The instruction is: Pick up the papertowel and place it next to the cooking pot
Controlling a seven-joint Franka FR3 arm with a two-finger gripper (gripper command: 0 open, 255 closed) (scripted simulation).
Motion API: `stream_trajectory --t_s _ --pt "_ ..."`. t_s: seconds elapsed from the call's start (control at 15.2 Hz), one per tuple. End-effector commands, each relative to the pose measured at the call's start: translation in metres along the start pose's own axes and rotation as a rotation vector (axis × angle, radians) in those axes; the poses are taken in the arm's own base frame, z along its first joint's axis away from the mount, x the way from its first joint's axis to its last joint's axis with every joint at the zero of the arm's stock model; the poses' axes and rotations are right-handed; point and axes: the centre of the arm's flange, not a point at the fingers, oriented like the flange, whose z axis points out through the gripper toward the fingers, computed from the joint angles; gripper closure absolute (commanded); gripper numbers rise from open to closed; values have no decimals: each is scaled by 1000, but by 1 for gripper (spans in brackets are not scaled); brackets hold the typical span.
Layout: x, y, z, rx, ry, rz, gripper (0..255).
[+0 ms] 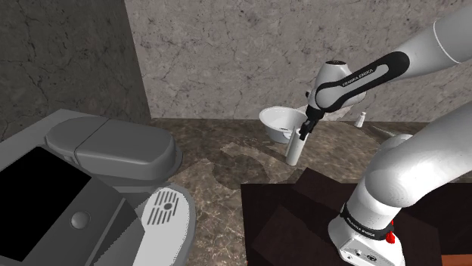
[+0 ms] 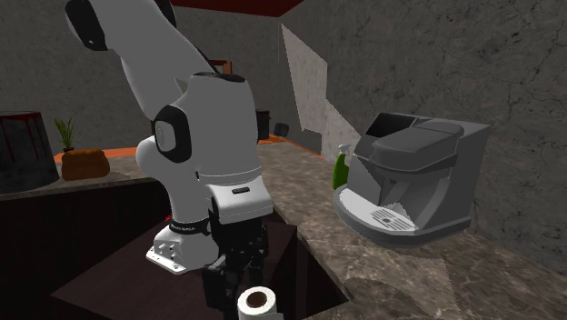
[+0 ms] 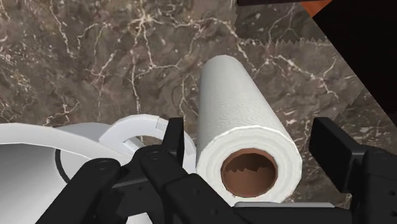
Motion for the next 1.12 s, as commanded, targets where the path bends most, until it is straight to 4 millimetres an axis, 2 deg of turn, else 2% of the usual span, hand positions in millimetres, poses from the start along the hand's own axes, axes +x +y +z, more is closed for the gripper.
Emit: stream_trajectory --t_s 0.0,0.26,0.53,1.06 --pt "0 0 0 0 0 0 0" --pt "0 0 0 0 0 0 0" --pt "0 0 -50 0 0 0 0" --pt "0 0 -50 0 0 0 0"
